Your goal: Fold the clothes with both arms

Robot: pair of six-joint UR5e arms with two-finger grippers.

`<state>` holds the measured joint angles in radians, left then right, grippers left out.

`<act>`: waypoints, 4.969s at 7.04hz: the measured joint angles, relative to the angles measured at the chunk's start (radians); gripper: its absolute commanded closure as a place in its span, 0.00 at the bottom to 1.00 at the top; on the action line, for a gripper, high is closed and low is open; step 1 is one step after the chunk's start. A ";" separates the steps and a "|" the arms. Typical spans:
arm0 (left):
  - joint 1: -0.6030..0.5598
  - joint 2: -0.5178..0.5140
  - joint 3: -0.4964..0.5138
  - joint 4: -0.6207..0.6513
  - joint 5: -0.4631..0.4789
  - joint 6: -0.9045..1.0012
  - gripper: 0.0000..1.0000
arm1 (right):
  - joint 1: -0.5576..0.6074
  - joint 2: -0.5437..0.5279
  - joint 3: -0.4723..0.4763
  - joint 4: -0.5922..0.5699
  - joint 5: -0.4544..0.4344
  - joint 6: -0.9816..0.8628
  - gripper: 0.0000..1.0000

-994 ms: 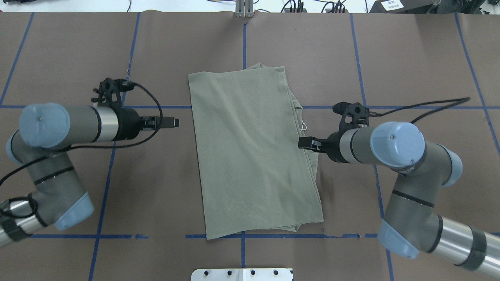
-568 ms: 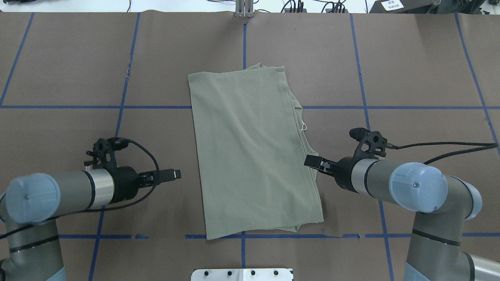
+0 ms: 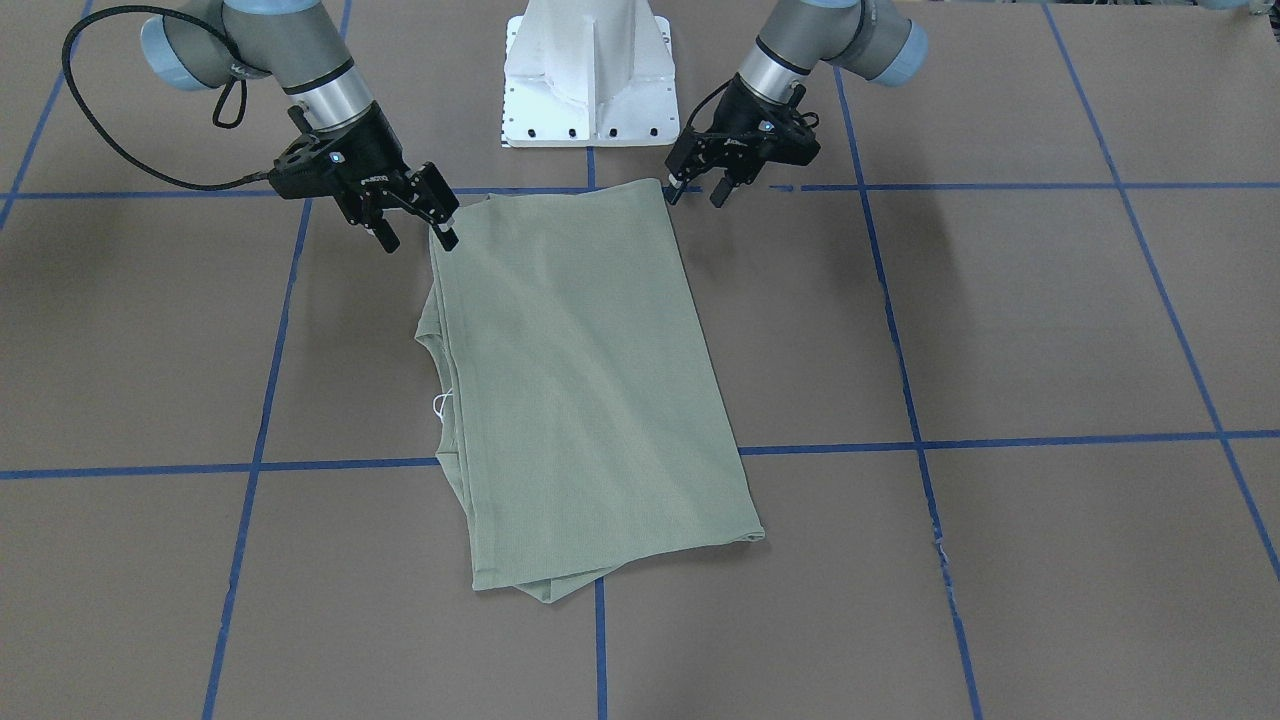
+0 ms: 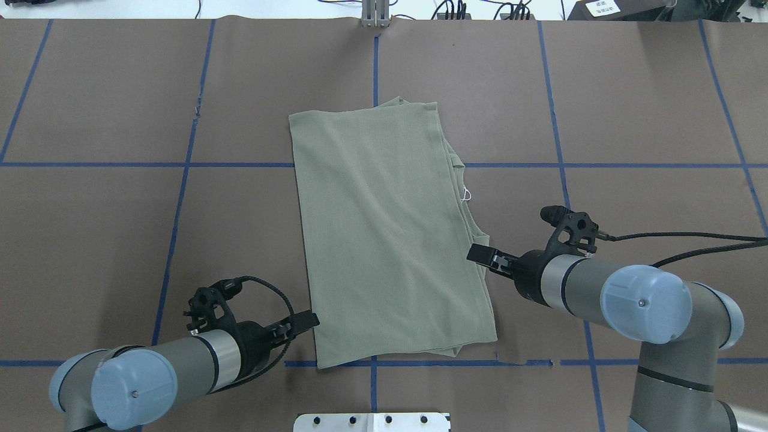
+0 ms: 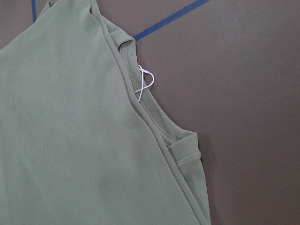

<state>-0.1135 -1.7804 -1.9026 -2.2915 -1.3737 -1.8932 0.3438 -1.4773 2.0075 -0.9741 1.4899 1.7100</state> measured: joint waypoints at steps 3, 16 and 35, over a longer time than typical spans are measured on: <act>0.054 -0.047 0.018 0.041 0.008 -0.041 0.16 | -0.017 0.004 -0.003 0.000 -0.021 0.001 0.00; 0.060 -0.086 0.058 0.047 0.028 -0.042 0.40 | -0.031 0.009 -0.001 0.000 -0.029 0.006 0.00; 0.059 -0.086 0.049 0.056 0.031 -0.023 1.00 | -0.250 0.171 -0.060 -0.369 -0.201 0.358 0.23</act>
<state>-0.0550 -1.8668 -1.8540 -2.2350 -1.3423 -1.9160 0.0939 -1.3060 1.9471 -1.3428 1.2884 2.0676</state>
